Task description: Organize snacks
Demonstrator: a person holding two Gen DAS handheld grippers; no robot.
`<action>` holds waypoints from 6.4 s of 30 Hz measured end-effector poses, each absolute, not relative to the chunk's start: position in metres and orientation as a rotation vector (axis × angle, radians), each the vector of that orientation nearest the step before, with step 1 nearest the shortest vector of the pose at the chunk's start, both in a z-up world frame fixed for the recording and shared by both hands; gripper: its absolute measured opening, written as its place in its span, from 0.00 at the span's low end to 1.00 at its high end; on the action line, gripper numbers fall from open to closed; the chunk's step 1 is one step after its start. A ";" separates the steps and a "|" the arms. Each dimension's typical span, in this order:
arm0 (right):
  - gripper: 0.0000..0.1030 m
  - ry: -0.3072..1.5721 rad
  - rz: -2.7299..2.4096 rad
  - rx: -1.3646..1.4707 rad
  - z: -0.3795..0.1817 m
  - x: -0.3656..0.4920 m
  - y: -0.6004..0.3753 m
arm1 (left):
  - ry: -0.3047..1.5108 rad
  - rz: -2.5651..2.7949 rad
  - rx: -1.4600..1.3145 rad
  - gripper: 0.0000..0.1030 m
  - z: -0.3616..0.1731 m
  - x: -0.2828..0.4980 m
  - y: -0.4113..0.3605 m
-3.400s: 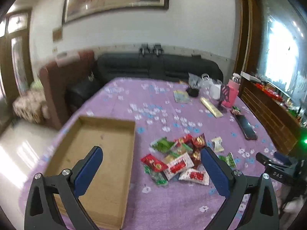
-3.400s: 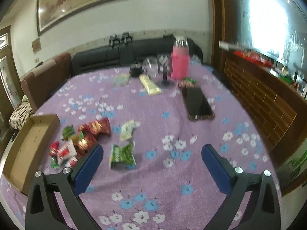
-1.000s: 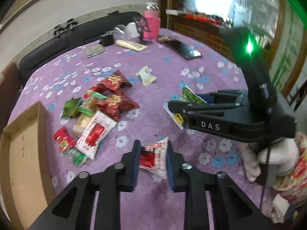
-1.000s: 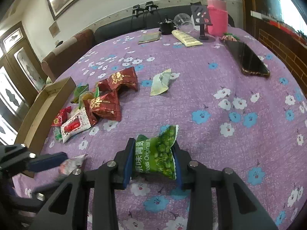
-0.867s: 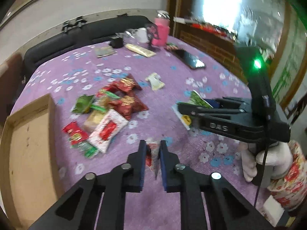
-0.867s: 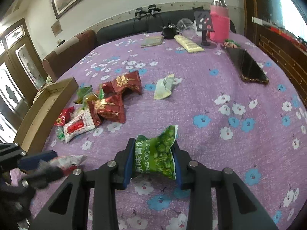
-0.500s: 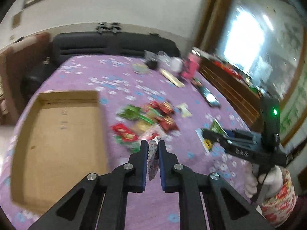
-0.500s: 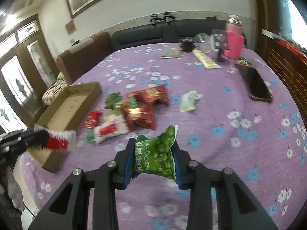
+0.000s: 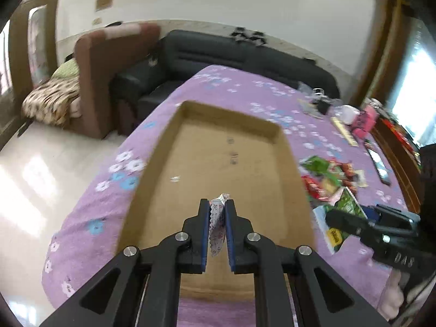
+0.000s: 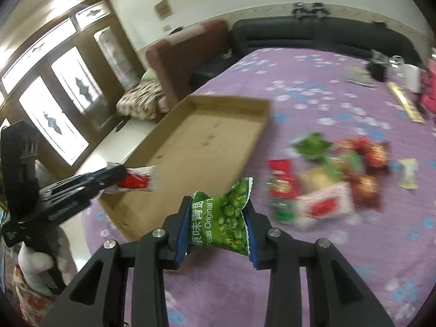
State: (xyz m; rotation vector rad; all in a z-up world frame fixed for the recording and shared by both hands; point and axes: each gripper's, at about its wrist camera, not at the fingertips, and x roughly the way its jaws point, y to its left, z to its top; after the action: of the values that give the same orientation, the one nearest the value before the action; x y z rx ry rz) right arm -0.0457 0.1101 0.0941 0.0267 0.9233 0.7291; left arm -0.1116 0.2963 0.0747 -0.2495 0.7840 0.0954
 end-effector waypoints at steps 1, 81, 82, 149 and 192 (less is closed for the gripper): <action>0.33 0.935 0.737 0.017 0.090 -0.045 0.122 | 0.791 0.098 -0.268 0.10 0.072 -0.111 0.301; 0.41 0.888 0.601 0.134 0.105 -0.027 0.029 | 0.834 -0.061 -0.139 0.23 0.104 -0.062 0.230; 0.41 0.891 0.617 0.124 0.105 -0.028 0.040 | 0.840 -0.024 -0.144 0.23 0.100 -0.061 0.244; 0.52 0.911 0.358 0.170 0.071 -0.015 -0.120 | 1.117 -0.089 0.118 0.20 0.026 0.029 0.088; 0.28 0.893 0.698 0.062 0.111 -0.016 0.093 | 0.960 0.061 -0.324 0.20 0.060 -0.002 0.301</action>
State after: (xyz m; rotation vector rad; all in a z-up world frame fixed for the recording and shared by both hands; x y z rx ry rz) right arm -0.0159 0.0930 0.1113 0.0622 0.8934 0.6983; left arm -0.0024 0.3007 0.0597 -0.3239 0.9596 0.0608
